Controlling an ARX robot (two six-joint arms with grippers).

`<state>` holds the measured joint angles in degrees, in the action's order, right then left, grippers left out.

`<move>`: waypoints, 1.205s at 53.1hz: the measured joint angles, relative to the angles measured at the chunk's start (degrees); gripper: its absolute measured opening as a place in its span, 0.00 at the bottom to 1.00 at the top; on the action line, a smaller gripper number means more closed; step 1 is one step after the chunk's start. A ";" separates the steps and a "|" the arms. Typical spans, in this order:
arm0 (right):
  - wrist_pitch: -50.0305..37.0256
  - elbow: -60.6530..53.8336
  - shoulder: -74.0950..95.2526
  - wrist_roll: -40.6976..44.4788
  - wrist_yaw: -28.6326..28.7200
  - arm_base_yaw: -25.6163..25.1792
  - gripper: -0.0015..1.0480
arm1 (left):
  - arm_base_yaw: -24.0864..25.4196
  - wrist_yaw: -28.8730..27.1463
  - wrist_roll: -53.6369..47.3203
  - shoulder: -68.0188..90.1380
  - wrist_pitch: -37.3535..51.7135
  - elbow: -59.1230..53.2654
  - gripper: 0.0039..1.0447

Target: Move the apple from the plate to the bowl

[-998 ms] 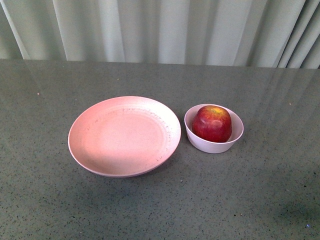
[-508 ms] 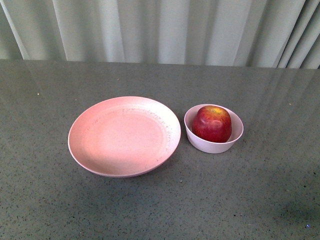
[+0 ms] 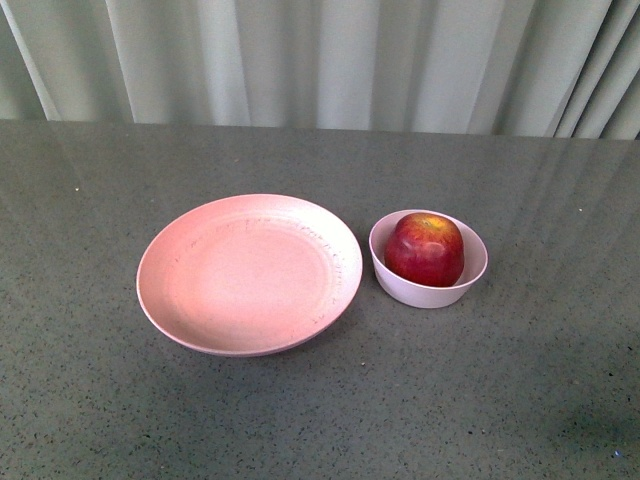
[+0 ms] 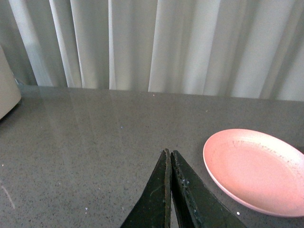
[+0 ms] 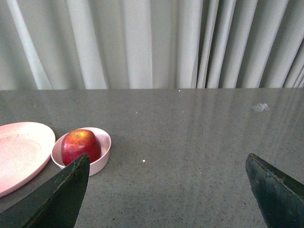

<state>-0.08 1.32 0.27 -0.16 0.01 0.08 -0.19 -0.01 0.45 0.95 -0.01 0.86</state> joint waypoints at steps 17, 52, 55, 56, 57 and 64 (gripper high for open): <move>0.00 0.00 0.00 0.00 0.00 0.00 0.91 | 0.00 0.02 0.04 -0.07 0.00 0.00 0.03; 0.00 0.00 0.00 0.00 0.00 0.00 0.91 | 0.00 0.00 -0.09 -0.09 0.00 0.00 0.91; 0.00 0.00 0.00 0.00 0.00 0.02 0.91 | 0.00 0.02 -0.09 -0.09 0.00 0.00 0.92; 0.00 0.00 0.00 0.00 0.00 0.02 0.91 | 0.00 0.00 -0.09 -0.09 0.00 0.00 0.92; 0.00 0.00 0.00 0.00 0.00 0.00 0.91 | 0.00 0.00 -0.09 -0.09 0.00 0.00 0.92; 0.00 0.00 0.00 0.00 0.00 0.02 0.91 | 0.00 0.00 -0.09 -0.09 0.00 0.00 0.92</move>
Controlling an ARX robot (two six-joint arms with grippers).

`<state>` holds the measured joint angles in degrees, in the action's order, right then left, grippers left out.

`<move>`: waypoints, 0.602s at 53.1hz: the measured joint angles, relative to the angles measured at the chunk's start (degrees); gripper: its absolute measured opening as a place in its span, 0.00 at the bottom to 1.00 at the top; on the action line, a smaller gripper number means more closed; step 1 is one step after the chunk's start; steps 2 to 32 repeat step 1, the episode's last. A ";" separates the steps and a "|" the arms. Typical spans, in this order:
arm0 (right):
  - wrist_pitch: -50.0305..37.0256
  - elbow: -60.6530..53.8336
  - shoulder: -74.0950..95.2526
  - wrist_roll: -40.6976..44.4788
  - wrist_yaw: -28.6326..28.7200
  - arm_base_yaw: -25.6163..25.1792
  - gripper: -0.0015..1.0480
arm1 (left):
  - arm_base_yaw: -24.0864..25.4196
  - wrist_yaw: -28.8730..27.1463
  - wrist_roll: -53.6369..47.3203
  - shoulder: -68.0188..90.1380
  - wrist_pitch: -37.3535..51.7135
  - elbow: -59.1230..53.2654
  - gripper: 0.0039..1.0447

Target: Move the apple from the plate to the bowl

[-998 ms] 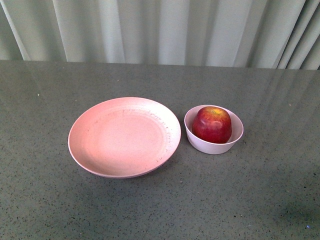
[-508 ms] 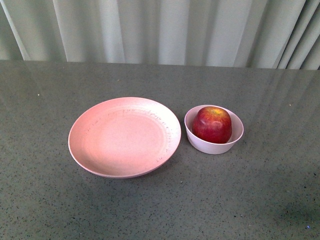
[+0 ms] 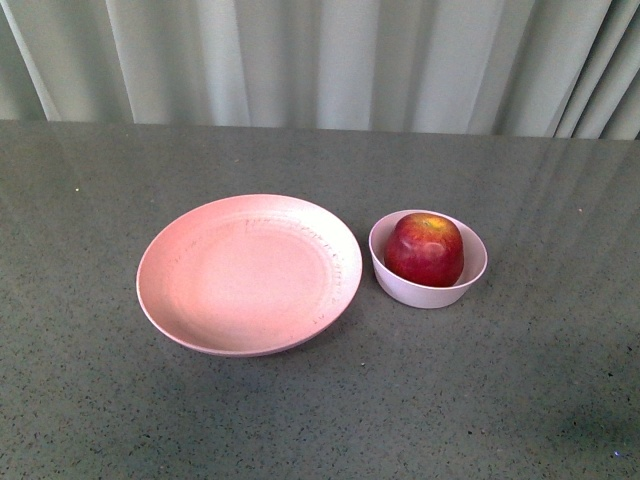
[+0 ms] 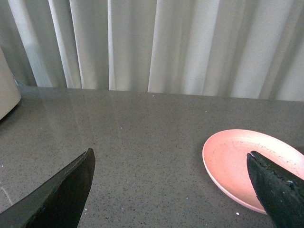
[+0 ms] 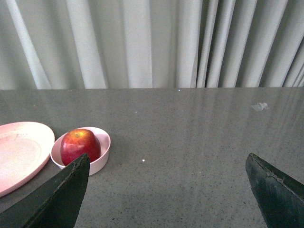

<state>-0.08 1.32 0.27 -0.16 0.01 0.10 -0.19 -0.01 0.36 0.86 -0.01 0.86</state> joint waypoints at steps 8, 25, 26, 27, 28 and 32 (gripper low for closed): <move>0.00 0.00 0.00 0.00 0.00 -0.02 0.91 | 0.00 0.00 0.00 0.00 0.00 0.00 0.92; 0.00 0.00 0.00 0.00 0.00 -0.02 0.91 | 0.00 0.00 0.00 0.00 0.00 0.00 0.92; 0.00 0.00 0.00 0.00 0.00 -0.02 0.91 | 0.00 0.00 0.00 0.00 0.00 0.00 0.92; 0.00 0.00 0.00 0.00 0.00 -0.02 0.91 | 0.00 0.00 0.00 0.00 0.00 0.00 0.92; 0.00 0.00 0.00 0.00 0.00 -0.02 0.91 | 0.00 0.00 0.00 0.00 0.00 0.00 0.92; 0.00 0.00 0.00 0.00 0.00 -0.02 0.91 | 0.00 0.00 0.00 0.00 0.00 0.00 0.92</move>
